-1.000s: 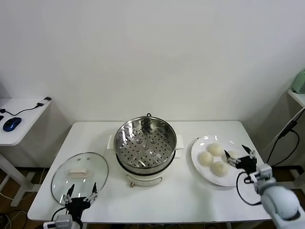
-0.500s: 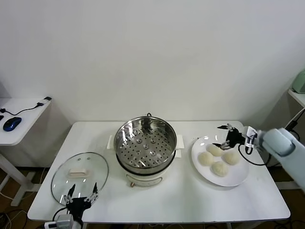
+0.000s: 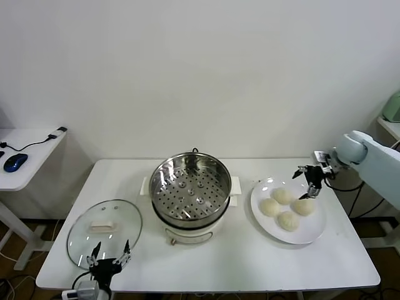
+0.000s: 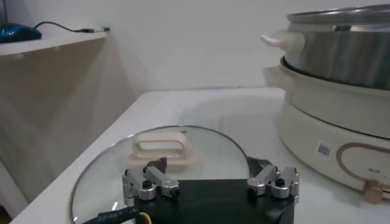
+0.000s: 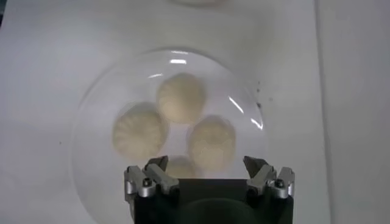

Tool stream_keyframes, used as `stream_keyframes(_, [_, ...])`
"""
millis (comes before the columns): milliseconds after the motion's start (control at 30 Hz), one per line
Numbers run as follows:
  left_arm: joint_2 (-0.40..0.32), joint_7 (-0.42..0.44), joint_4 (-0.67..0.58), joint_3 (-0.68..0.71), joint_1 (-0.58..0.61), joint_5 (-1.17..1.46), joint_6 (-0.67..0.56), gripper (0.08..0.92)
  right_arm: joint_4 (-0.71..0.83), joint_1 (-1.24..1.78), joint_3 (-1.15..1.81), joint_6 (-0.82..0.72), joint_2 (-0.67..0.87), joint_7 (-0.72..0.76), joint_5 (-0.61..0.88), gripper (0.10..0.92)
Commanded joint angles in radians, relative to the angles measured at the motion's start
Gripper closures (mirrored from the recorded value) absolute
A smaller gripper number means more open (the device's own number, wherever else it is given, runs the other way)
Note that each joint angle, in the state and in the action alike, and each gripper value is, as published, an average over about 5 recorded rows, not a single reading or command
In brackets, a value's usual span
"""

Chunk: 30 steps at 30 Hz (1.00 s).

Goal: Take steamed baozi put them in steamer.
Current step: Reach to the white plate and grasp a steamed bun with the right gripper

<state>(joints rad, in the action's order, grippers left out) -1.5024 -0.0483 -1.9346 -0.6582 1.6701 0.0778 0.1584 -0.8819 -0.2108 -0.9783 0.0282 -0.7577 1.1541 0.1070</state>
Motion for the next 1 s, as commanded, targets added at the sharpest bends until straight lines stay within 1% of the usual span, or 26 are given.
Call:
stream_keyframes(33, [0.000,0.001,0.019,-0.002,-0.008,-0.001,-0.003,0.177,0.219,-0.007,-0.057,0.005,-0.166,0.022,-0.030,0.203])
stream_keyframes(333, [0.001,0.001,0.038,-0.005,-0.014,0.001,-0.004,0.177,0.307,0.074,-0.003,-0.027,-0.242,-0.005,-0.049,0.203])
stream_keyframes(600, [0.002,0.002,0.043,-0.004,-0.021,0.001,-0.001,0.177,0.366,0.112,0.060,-0.028,-0.289,-0.041,-0.157,0.203])
stream_keyframes(800, [0.003,0.002,0.047,-0.004,-0.024,0.001,0.001,0.177,0.380,0.120,0.092,-0.033,-0.300,-0.050,-0.167,0.206])
stream_keyframes(900, [0.003,0.000,0.048,-0.003,-0.025,0.000,0.002,0.177,0.375,0.118,0.093,-0.038,-0.298,-0.046,-0.161,0.235])
stream_keyframes(1000, [0.003,-0.001,0.047,-0.002,-0.025,0.000,0.004,0.177,0.362,0.114,0.085,-0.042,-0.290,-0.037,-0.146,0.284])
